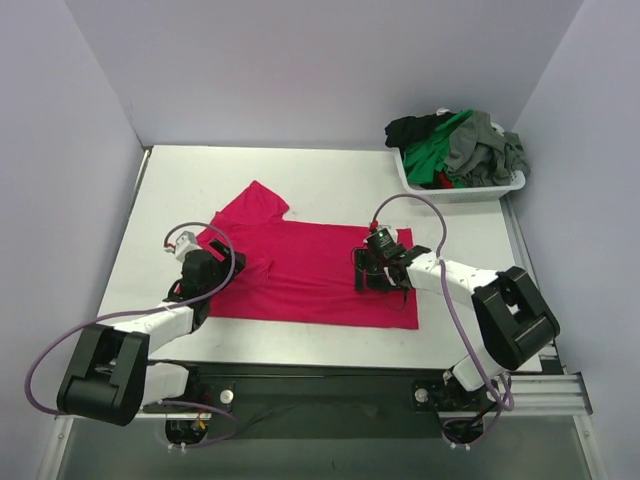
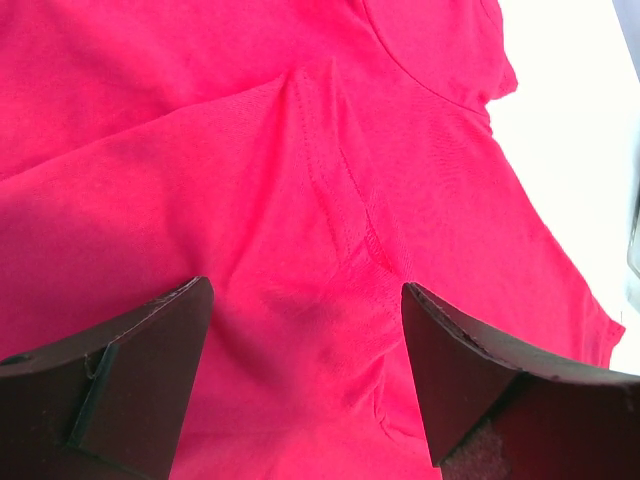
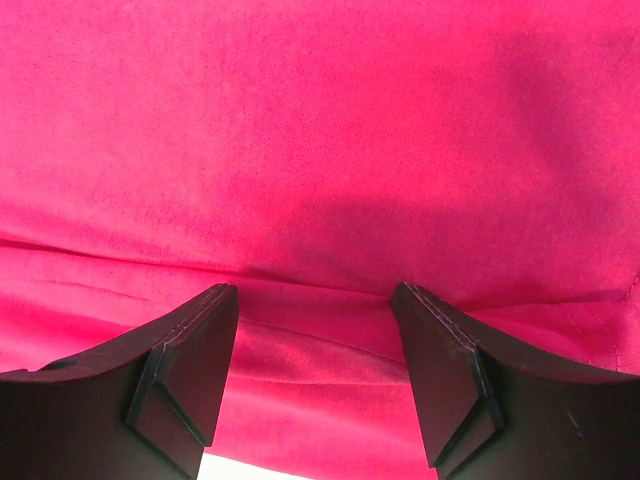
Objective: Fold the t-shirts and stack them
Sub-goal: Fold the flattened tshirt in 1/3 of the way
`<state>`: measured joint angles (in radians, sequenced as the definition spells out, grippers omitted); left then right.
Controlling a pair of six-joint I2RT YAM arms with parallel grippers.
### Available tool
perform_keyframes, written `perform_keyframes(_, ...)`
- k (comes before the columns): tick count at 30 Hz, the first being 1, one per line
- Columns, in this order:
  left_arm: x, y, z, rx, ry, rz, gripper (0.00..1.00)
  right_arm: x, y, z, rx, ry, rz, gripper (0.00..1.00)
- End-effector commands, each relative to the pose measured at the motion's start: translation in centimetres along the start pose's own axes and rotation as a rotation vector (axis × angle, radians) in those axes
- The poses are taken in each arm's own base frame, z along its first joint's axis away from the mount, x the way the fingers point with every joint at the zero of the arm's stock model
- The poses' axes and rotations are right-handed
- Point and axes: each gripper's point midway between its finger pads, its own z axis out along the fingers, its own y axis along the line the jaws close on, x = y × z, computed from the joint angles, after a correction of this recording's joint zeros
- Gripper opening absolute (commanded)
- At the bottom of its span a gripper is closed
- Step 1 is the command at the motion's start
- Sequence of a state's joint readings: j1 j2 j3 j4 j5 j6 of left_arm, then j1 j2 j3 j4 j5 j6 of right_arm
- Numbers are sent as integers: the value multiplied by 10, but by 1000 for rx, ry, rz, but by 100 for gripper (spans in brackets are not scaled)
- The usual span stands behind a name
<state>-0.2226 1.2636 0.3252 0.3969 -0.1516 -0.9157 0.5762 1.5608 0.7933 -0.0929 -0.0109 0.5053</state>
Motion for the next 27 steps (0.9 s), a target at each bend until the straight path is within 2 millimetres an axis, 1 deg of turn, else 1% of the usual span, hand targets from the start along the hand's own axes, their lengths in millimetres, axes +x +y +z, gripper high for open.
perform_keyframes(1, -6, 3, -8, -15, -35, 1, 88, 28, -18, -5, 86, 64, 2, 65)
perform_keyframes(3, -6, 1, -13, -6, -40, 4, 88, 32, -18, -5, 87, 67, -2, 65)
perform_keyframes(4, -5, 4, -15, -11, -42, 2, 88, 33, -18, -6, 89, 63, -4, 65)
perform_keyframes(5, -5, 2, -17, -1, -47, 1, 88, 35, -17, -6, 88, 63, -9, 65)
perform_keyframes(7, -5, 3, -20, -5, -57, 10, 88, 35, -17, -7, 88, 55, -7, 66)
perform_keyframes(8, -4, -1, -23, 5, -58, 25, 88, 34, -17, -8, 88, 51, -5, 66)
perform_keyframes(9, -7, -3, -25, -1, -71, 40, 88, 33, -17, -9, 86, 45, -4, 66)
perform_keyframes(10, -11, -11, -26, 14, -80, 72, 88, 31, -16, -10, 83, 40, -8, 66)
perform_keyframes(12, -11, -20, -28, 36, -80, 130, 88, 22, -13, -13, 78, 21, -2, 66)
perform_keyframes(14, -15, -28, -27, 58, -90, 141, 89, 16, -11, -16, 73, 10, -7, 67)
perform_keyframes(16, -15, -32, -24, 74, -87, 161, 90, 6, -8, -20, 68, -5, -5, 67)
perform_keyframes(18, -13, -38, -17, 92, -75, 169, 90, -1, -7, -23, 63, -13, -7, 68)
perform_keyframes(19, -12, -40, -14, 95, -65, 173, 90, -10, -6, -25, 58, -27, 3, 68)
perform_keyframes(20, -6, -40, -6, 90, -43, 181, 90, -15, -7, -26, 56, -32, 2, 68)
perform_keyframes(21, -7, -48, -2, 111, -35, 184, 90, -17, -6, -26, 44, -25, 6, 68)
perform_keyframes(22, -5, -51, 2, 116, -25, 187, 90, -28, -9, -27, 42, -38, 27, 68)
perform_keyframes(23, 0, -50, 9, 112, -10, 192, 90, -33, -10, -28, 38, -41, 37, 68)
perform_keyframes(24, -1, -56, 13, 125, -6, 191, 90, -37, -12, -29, 34, -40, 38, 68)
perform_keyframes(25, 0, -59, 17, 134, -3, 191, 90, -48, -19, -31, 44, -59, 64, 68)
perform_keyframes(26, 6, -54, 23, 116, 15, 196, 90, -54, -24, -31, 51, -66, 76, 68)
perform_keyframes(27, 6, -53, 26, 110, 14, 191, 90, -58, -25, -32, 37, -63, 85, 68)
